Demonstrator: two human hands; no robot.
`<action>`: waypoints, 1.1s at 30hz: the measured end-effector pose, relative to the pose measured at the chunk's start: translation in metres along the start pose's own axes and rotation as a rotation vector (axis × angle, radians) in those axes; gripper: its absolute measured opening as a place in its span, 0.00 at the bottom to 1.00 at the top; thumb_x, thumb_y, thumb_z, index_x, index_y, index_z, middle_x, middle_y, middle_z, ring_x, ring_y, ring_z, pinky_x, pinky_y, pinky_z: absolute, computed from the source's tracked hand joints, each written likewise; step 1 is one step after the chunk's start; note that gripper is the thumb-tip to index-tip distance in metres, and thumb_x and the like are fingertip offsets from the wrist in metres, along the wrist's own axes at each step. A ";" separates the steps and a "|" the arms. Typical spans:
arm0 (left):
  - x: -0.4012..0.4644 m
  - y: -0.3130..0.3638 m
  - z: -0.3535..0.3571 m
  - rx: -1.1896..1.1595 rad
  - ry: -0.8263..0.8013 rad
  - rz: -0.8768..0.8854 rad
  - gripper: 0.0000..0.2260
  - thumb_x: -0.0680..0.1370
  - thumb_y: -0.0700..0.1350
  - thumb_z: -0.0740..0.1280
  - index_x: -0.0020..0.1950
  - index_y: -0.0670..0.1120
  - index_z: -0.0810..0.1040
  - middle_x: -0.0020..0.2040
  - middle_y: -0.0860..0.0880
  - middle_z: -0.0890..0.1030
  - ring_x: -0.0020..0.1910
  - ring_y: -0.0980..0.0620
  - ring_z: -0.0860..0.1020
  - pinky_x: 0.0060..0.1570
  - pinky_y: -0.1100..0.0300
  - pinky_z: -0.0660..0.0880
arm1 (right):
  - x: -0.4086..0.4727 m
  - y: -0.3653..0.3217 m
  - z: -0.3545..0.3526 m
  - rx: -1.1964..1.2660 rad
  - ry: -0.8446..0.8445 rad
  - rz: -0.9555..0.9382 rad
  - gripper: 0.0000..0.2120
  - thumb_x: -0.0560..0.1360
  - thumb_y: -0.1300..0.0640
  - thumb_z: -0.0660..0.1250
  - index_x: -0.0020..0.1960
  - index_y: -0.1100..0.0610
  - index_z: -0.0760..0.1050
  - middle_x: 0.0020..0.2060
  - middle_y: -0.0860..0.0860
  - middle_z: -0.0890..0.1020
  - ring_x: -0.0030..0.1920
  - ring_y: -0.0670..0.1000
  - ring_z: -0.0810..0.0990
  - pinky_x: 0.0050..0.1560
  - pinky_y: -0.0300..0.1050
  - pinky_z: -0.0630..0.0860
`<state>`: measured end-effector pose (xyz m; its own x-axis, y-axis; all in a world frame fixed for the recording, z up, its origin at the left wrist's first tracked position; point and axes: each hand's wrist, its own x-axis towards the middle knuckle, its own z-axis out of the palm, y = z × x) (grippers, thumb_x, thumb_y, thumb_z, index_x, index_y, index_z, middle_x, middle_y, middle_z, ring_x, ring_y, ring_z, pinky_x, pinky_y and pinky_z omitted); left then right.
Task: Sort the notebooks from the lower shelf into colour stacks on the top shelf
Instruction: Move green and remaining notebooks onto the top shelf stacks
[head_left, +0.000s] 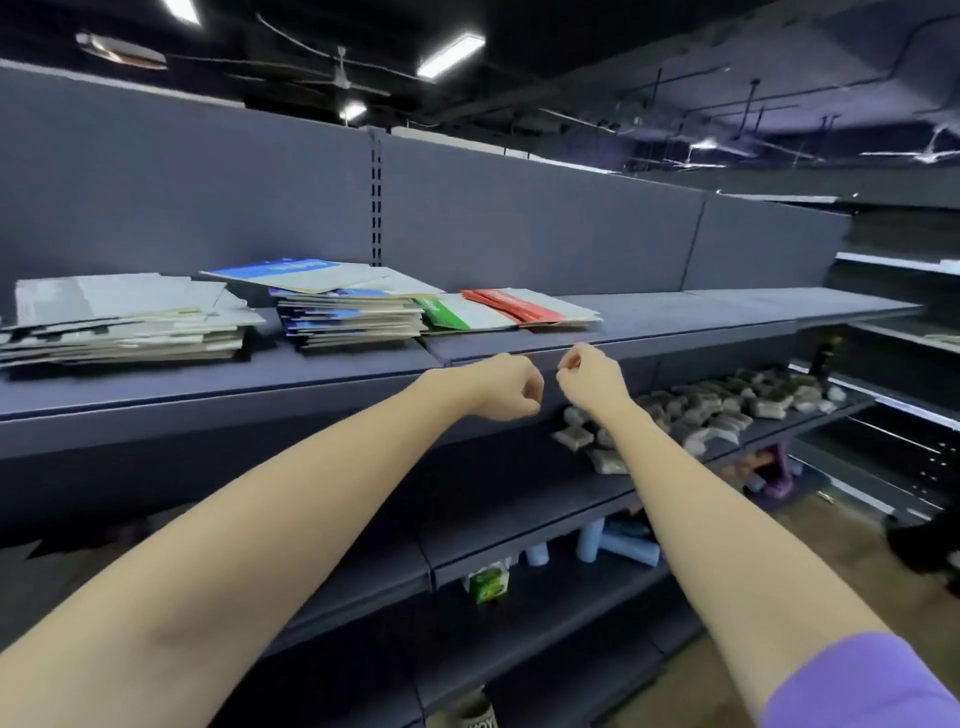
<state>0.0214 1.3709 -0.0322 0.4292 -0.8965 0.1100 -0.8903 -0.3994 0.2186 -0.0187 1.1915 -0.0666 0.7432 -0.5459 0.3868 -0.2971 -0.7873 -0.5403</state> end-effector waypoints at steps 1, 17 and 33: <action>-0.010 -0.004 0.013 -0.011 -0.030 -0.011 0.07 0.78 0.45 0.64 0.51 0.49 0.81 0.46 0.53 0.78 0.46 0.51 0.76 0.47 0.58 0.71 | -0.014 0.002 0.007 0.004 -0.043 0.011 0.04 0.76 0.59 0.62 0.48 0.54 0.76 0.45 0.50 0.80 0.48 0.54 0.75 0.48 0.45 0.68; -0.208 -0.181 0.133 -0.083 -0.141 -0.623 0.11 0.79 0.44 0.62 0.61 0.49 0.77 0.58 0.48 0.79 0.52 0.48 0.78 0.51 0.52 0.77 | -0.147 -0.093 0.219 0.116 -0.666 -0.137 0.09 0.76 0.60 0.65 0.56 0.57 0.79 0.55 0.55 0.82 0.57 0.56 0.78 0.54 0.45 0.75; -0.331 -0.256 0.169 -0.070 -0.093 -1.009 0.20 0.79 0.45 0.62 0.71 0.52 0.72 0.67 0.47 0.76 0.62 0.45 0.75 0.59 0.53 0.74 | -0.186 -0.183 0.360 -0.083 -0.882 -0.555 0.40 0.66 0.34 0.73 0.72 0.49 0.67 0.63 0.52 0.75 0.63 0.56 0.75 0.60 0.51 0.75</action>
<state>0.0819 1.7373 -0.2882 0.9594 -0.1594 -0.2328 -0.1066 -0.9687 0.2241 0.1136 1.5400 -0.3085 0.9518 0.2748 -0.1363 0.2040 -0.8990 -0.3876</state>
